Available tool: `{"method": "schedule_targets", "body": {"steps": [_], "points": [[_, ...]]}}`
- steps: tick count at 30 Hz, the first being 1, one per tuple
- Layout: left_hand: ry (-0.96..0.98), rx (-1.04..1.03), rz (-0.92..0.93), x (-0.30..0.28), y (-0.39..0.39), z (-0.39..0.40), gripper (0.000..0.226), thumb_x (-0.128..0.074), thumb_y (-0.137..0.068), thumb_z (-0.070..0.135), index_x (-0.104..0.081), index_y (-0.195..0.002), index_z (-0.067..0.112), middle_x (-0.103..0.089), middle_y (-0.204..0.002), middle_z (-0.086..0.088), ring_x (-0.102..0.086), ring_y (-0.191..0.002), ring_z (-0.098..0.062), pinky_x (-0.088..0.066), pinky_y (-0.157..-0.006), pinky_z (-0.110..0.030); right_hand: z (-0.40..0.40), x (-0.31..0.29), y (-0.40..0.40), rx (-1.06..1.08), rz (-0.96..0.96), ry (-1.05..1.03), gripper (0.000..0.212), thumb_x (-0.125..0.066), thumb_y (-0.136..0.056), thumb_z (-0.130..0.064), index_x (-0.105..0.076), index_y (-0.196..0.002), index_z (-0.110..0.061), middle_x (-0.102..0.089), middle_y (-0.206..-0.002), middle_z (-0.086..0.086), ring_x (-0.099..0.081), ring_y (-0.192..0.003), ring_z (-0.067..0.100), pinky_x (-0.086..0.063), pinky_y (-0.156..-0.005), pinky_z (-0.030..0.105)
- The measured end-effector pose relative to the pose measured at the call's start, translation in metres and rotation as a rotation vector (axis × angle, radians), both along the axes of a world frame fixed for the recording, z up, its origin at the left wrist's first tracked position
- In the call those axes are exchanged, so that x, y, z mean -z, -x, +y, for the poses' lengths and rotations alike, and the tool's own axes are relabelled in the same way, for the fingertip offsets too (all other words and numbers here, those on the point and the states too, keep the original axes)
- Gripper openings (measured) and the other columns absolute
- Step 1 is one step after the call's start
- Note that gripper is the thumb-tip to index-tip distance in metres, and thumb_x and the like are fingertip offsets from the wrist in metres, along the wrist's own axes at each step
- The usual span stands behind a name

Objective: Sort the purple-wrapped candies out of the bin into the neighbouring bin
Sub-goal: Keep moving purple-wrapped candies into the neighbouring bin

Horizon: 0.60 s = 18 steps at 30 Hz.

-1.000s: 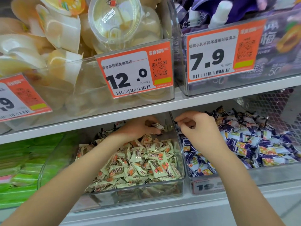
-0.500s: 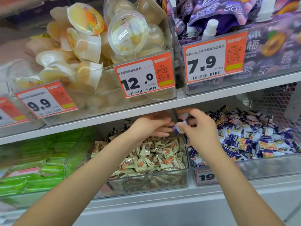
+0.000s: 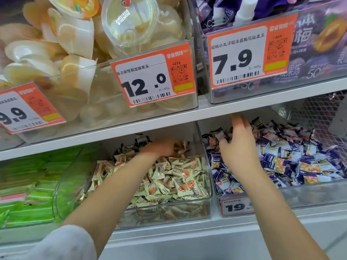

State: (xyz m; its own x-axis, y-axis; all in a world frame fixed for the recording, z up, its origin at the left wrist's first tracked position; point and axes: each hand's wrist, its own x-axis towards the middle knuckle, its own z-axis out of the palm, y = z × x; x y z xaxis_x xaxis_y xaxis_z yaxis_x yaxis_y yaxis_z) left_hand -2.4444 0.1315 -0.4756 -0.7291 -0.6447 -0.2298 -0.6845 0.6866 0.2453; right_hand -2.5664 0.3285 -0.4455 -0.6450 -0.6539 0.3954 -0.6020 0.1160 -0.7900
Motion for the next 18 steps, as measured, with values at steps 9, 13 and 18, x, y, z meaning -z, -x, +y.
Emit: {"method": "schedule_targets", "body": {"steps": [9,13,18], "points": [[-0.117,0.041,-0.089,0.009,0.01,-0.031,0.087,-0.079,-0.074,0.02,-0.03,-0.146,0.029,-0.039,-0.148,-0.001,-0.04,-0.132,-0.025,-0.034,-0.099,-0.027,-0.019,-0.002,-0.001,-0.028,-0.07,-0.051,0.054,-0.059,-0.085,0.001,-0.041,-0.135,-0.011,-0.043,-0.131,0.014,-0.05,-0.105,0.033,-0.034,-0.076,0.026],[-0.219,0.061,-0.057,0.003,0.014,-0.026,0.078,-0.07,-0.082,0.029,-0.025,-0.146,0.036,-0.037,-0.149,0.003,-0.039,-0.131,-0.02,-0.035,-0.105,-0.032,-0.028,-0.005,-0.009,-0.058,-0.115,-0.051,0.045,-0.058,-0.085,0.001,-0.046,-0.127,-0.008,-0.048,-0.119,0.016,-0.049,-0.087,0.03,-0.042,-0.084,0.037],[-0.205,0.037,-0.055,-0.002,0.026,-0.021,0.029,-0.037,-0.099,0.03,-0.06,-0.105,0.014,-0.06,-0.112,-0.006,-0.055,-0.098,-0.02,-0.042,-0.084,-0.03,-0.038,-0.004,-0.015,-0.065,-0.145,-0.029,0.042,-0.054,-0.084,0.004,-0.051,-0.125,-0.005,-0.055,-0.117,0.016,-0.054,-0.094,0.031,-0.036,-0.069,0.024]]}}
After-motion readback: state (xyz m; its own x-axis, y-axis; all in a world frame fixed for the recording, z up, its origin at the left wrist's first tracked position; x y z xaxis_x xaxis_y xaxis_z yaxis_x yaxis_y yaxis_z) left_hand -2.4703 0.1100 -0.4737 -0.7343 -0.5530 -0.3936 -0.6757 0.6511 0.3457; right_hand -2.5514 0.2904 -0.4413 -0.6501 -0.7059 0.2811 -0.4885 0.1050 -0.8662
